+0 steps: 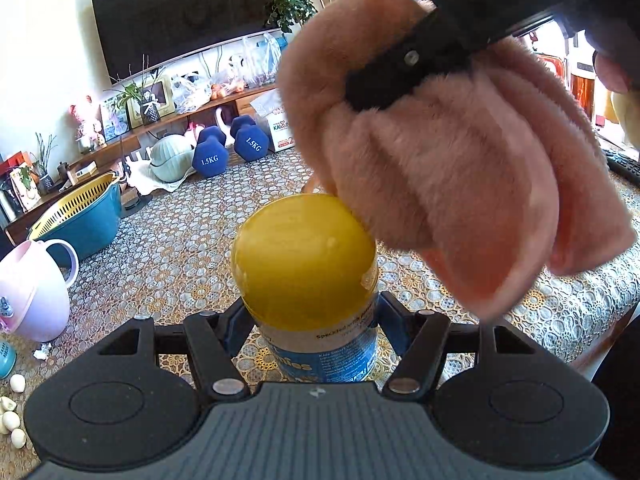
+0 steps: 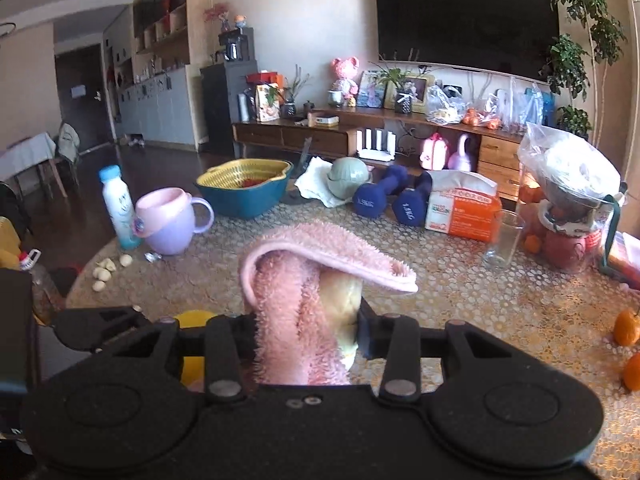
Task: Clean container
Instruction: 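Rub the towel in the right gripper over the bottle's label held by the left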
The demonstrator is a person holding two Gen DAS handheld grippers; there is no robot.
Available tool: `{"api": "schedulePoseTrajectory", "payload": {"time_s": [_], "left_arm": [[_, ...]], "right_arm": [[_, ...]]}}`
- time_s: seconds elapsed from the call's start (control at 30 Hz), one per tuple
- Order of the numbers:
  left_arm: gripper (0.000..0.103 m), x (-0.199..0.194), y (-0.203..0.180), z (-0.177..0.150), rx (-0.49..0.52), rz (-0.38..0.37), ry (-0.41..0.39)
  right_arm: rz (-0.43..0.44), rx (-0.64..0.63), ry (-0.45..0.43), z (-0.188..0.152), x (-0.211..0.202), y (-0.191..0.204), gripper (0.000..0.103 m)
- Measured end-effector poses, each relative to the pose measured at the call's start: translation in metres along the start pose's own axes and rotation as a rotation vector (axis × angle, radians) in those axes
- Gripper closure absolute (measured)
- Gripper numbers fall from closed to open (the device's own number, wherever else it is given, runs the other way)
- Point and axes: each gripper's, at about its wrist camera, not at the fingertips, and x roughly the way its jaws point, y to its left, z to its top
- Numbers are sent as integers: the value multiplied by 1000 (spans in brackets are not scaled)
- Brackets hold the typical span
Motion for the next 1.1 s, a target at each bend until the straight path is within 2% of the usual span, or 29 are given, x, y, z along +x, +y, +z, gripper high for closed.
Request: {"api": "schedulePoseTrajectory", "payload": {"time_s": [0.17, 0.47, 0.63, 0.83, 1.1], "left_arm": [[37, 0, 3, -1, -12, -4, 1], [37, 1, 5, -3, -4, -10, -14], [37, -2, 0, -5, 42, -9, -31], [37, -1, 4, -4, 18, -19, -22], [34, 1, 4, -4, 4, -1, -10]], "right_arm": [[7, -48, 55, -7, 23, 14, 62], [63, 75, 162, -31, 51, -11, 62], [125, 145, 218, -43, 58, -26, 62], [10, -78, 284, -56, 48, -11, 63], [-82, -35, 203, -48, 8, -26, 62]]}}
